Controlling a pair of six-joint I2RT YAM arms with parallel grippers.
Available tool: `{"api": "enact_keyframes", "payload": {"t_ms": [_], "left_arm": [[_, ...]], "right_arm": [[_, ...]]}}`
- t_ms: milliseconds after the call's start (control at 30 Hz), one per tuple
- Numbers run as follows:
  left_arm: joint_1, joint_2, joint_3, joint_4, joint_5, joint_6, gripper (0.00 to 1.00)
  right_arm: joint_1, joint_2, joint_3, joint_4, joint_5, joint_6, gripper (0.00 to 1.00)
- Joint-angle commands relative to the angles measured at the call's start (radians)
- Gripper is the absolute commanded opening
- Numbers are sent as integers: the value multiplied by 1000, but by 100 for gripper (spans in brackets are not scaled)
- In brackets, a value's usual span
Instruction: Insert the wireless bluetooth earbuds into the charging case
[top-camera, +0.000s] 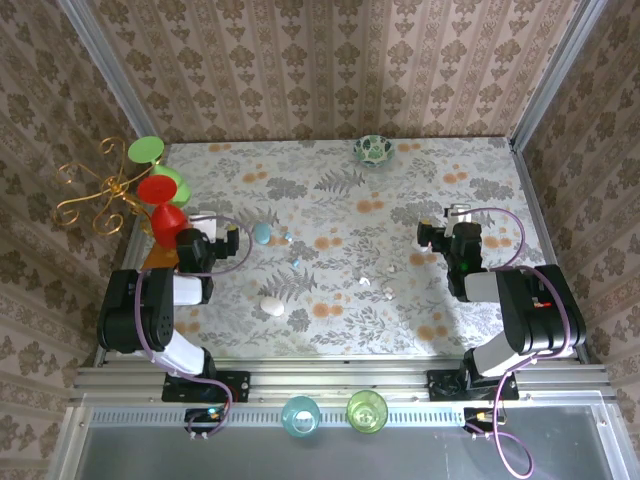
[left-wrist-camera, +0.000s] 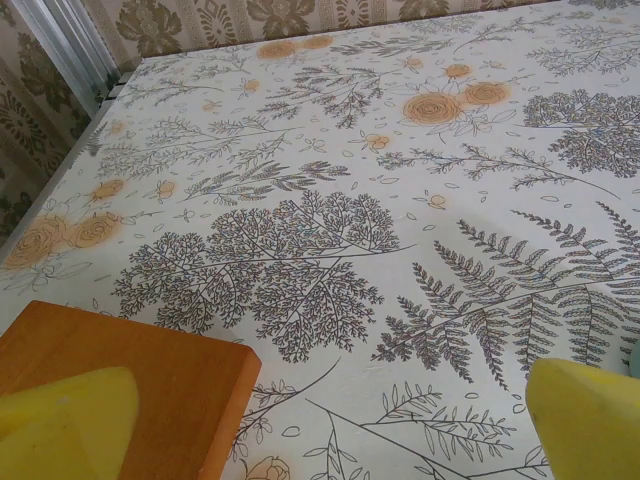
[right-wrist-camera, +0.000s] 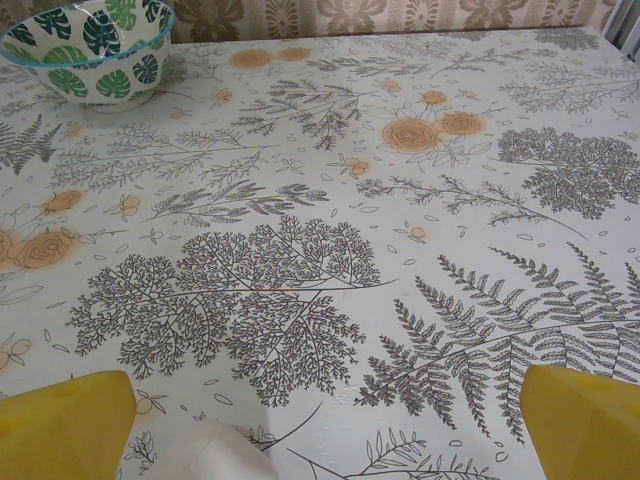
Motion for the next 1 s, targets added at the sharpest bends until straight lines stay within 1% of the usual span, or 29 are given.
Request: {"api": "enact_keyframes", "payload": {"t_ms": [0,700,767,833,900,967], "left_arm": [[1,3,14,16,10,-5,100],[2,-2,8,26,12,-5,100],[-7,-30,-4,30,-4,2,100],[-17,-91,-6,-21,-23,7,100],[-30,-165,1,-98,-29,21,100],[-57,-245,8,-162,-67,43,100]], "right_arm": [[-5,-2,4,27,-7,-16,100],[-5,-2,6,26,-10,-16,100],[-5,-4,2,32,-10,-17,100],[-1,-24,8,7,-8,-19,100],[2,-65,21,-52,3,-22,100],[6,-116,42,-137,15,-18,100]]}}
